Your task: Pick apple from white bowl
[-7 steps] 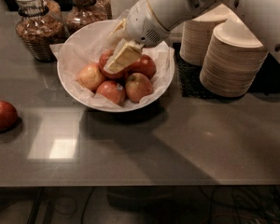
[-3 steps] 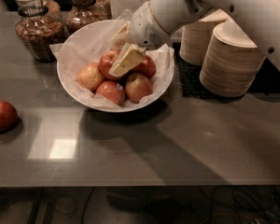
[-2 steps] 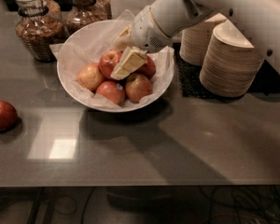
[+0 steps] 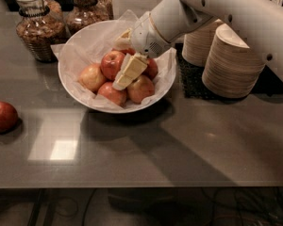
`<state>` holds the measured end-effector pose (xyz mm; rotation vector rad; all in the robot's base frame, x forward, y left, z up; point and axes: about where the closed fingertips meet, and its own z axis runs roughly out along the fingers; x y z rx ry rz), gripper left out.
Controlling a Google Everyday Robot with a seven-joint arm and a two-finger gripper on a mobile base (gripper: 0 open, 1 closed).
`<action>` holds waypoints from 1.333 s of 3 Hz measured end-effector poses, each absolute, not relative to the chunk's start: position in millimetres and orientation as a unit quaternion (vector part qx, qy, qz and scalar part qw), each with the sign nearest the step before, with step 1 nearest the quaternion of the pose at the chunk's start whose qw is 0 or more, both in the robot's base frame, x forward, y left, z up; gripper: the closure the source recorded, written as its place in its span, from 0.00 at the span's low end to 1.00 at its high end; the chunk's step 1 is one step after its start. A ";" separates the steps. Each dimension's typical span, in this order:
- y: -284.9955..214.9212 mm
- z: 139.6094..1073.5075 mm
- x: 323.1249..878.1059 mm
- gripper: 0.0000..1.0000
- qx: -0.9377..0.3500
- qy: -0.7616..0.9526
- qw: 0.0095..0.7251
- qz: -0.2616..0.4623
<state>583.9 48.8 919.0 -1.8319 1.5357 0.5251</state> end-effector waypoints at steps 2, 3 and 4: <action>52.9 917.2 584.3 0.48 -0.700 0.592 0.343 0.206; 53.6 916.0 584.1 0.71 -0.697 0.594 0.345 0.208; 53.6 916.0 584.1 0.94 -0.697 0.594 0.345 0.208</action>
Offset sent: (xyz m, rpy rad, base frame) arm 0.0021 0.0031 -0.0020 0.0249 0.0073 -0.0220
